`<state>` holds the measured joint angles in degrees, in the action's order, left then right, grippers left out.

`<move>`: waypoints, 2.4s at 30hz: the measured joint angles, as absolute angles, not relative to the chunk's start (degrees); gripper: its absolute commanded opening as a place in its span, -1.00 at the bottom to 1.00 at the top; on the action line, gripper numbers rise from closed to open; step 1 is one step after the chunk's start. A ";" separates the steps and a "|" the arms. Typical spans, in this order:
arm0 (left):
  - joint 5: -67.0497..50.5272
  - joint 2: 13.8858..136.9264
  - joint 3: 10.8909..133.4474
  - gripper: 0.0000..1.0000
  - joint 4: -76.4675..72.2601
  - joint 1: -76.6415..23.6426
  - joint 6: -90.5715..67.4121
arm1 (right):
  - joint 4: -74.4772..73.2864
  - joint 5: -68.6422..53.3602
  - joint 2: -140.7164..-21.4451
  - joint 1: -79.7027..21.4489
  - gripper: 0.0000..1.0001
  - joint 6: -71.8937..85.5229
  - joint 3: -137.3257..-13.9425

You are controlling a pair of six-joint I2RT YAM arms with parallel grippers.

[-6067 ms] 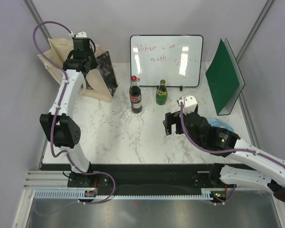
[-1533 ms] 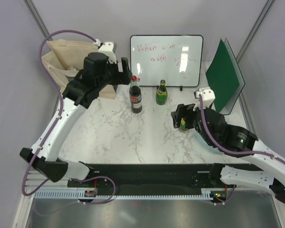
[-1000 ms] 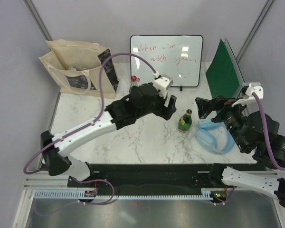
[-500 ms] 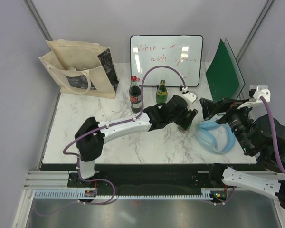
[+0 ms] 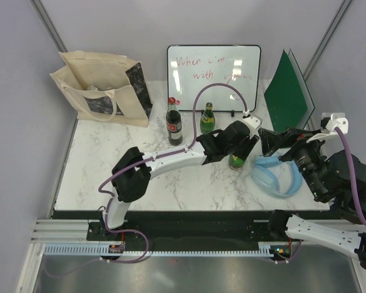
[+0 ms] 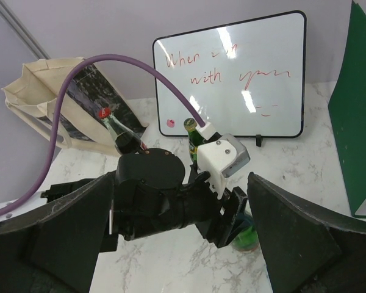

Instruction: Place the beverage into the canvas bag

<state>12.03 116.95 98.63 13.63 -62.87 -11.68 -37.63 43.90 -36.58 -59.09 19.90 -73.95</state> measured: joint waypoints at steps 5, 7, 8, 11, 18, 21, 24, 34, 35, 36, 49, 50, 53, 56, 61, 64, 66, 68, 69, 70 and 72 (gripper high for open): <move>12.47 117.95 98.85 -0.66 14.55 -62.87 -11.77 | -37.23 43.92 -36.10 -59.09 0.96 19.90 -73.12; 12.86 117.95 98.85 -0.95 14.33 -62.87 -11.68 | -37.04 43.92 -36.05 -59.09 0.96 19.90 -72.64; 13.28 117.95 98.89 -0.95 14.35 -62.89 -11.40 | -36.95 43.92 -36.05 -59.09 0.96 19.90 -72.36; 14.33 117.95 98.89 -0.95 14.41 -63.00 -11.27 | -36.84 43.92 -36.05 -59.09 0.96 19.92 -71.42; 15.22 114.15 94.87 -0.95 15.66 -63.40 -13.06 | -36.82 43.92 -36.10 -59.09 0.96 19.94 -70.63; 15.66 108.51 89.23 -0.95 18.63 -63.53 -15.18 | -36.82 43.92 -36.10 -59.09 0.96 19.94 -70.63; 16.82 101.43 82.26 -0.95 22.48 -63.66 -17.23 | -36.80 43.90 -36.16 -59.09 0.96 20.10 -70.63; 24.18 85.06 68.79 -0.95 33.43 -63.75 -20.51 | -35.48 43.11 -36.99 -59.09 0.96 21.71 -68.14; 25.17 84.64 68.36 -0.95 33.52 -63.77 -20.71 | -35.46 42.89 -37.08 -59.09 0.96 21.85 -67.99; 25.87 84.33 68.03 -0.95 33.43 -63.75 -20.82 | -35.42 42.61 -37.19 -59.09 0.96 21.98 -67.85; 33.50 79.00 60.97 -0.57 30.89 -63.72 -25.36 | -34.24 42.06 -37.41 -59.09 0.96 22.52 -66.98; 33.65 78.67 60.64 -0.52 30.76 -63.72 -25.85 | -34.20 42.06 -37.41 -59.09 0.96 22.52 -66.96; 33.91 77.93 60.05 -0.33 31.14 -63.70 -27.62 | -34.20 42.06 -37.36 -59.09 0.96 22.50 -66.96; 33.91 77.19 59.64 -0.11 31.79 -63.59 -29.65 | -34.22 42.06 -37.19 -59.09 0.96 22.50 -66.96; 32.88 75.07 59.20 0.01 34.48 -63.55 -31.35 | -34.17 42.06 -36.97 -59.09 0.96 22.52 -66.96; 32.73 74.72 59.22 0.01 35.40 -63.55 -31.53 | -34.15 42.06 -36.99 -59.09 0.96 22.52 -66.96; 32.38 74.74 59.22 0.06 36.21 -63.55 -31.55 | -34.04 42.06 -37.06 -59.09 0.96 22.52 -66.96; 31.99 74.74 59.22 0.18 36.99 -63.55 -31.55 | -33.89 42.04 -37.15 -59.09 0.96 22.52 -66.96; 31.64 74.74 59.22 0.22 37.47 -63.57 -31.55 | -33.82 42.04 -37.19 -59.09 0.96 22.52 -66.96; 31.40 74.74 59.22 0.23 37.80 -63.57 -31.57 | -33.82 42.02 -37.19 -59.09 0.96 22.52 -66.96; 31.09 74.72 59.22 0.23 38.33 -63.61 -31.64 | -33.80 42.02 -37.19 -59.09 0.96 22.52 -66.96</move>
